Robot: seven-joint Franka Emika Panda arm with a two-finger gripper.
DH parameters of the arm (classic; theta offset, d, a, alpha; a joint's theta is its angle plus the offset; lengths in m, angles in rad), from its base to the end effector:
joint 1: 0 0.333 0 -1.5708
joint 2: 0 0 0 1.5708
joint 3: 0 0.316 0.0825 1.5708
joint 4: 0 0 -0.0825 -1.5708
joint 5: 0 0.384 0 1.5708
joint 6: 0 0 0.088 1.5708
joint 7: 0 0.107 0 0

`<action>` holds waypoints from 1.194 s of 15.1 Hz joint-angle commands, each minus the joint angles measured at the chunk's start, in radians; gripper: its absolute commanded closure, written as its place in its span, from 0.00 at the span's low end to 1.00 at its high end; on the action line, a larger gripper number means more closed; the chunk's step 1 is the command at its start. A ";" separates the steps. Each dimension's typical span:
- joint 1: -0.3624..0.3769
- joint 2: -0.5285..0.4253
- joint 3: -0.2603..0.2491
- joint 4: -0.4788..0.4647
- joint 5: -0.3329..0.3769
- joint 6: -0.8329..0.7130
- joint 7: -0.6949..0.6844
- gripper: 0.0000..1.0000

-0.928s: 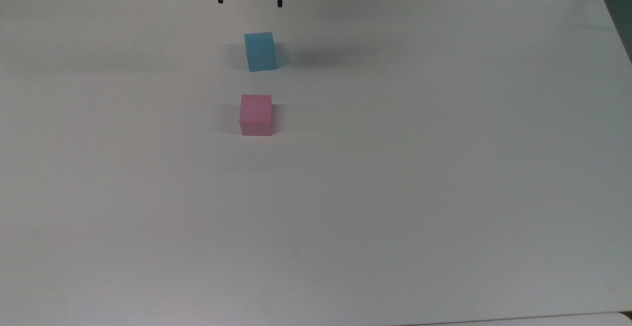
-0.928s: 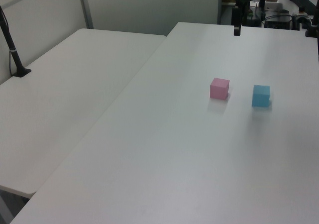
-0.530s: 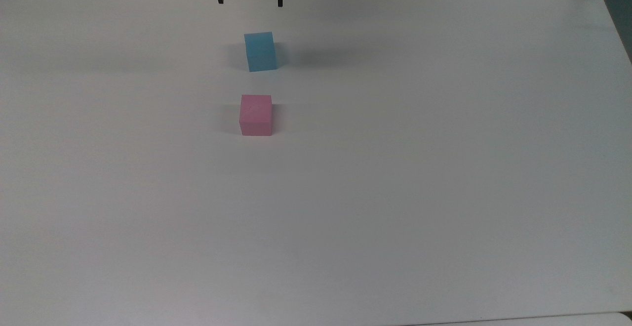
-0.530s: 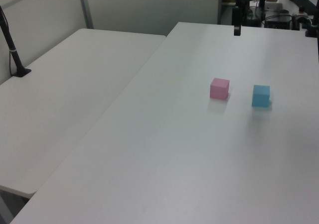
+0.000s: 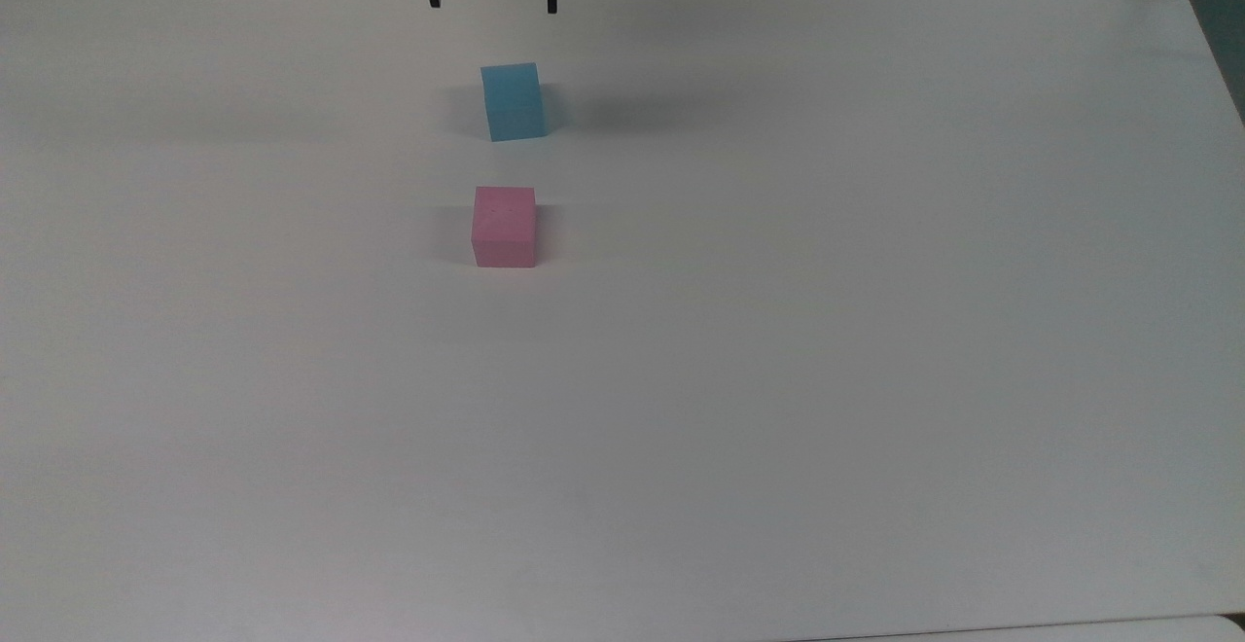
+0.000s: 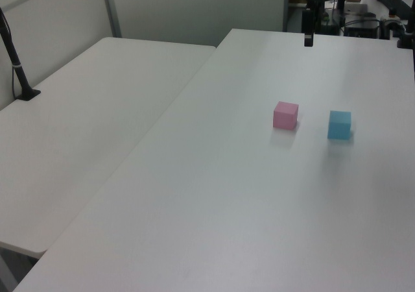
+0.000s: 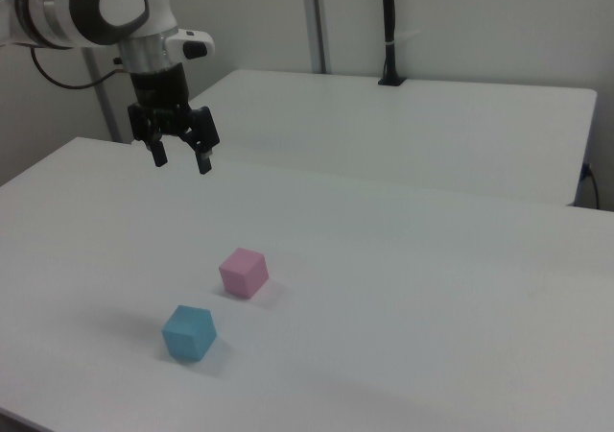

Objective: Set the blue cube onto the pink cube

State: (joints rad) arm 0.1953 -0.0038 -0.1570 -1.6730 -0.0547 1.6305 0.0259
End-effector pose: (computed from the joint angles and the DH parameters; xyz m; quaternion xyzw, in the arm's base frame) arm 0.5552 0.0156 0.5835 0.9994 0.0084 -0.0185 0.0276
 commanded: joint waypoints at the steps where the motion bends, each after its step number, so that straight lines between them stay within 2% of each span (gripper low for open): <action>1: -0.017 0.008 0.016 0.022 0.015 -0.032 -0.023 0.00; 4: -0.016 0.008 0.016 0.016 0.015 -0.032 -0.034 0.00; 9: -0.011 0.005 0.013 -0.054 0.021 -0.061 -0.158 0.03; 14: -0.002 -0.024 0.013 -0.226 -0.014 -0.034 -0.169 0.04; 18: 0.009 -0.025 0.016 -0.394 -0.079 0.104 -0.167 0.04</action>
State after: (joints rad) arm 0.1957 0.0086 -0.1519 -1.9156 -0.0852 1.6287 -0.1250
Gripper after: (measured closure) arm 0.035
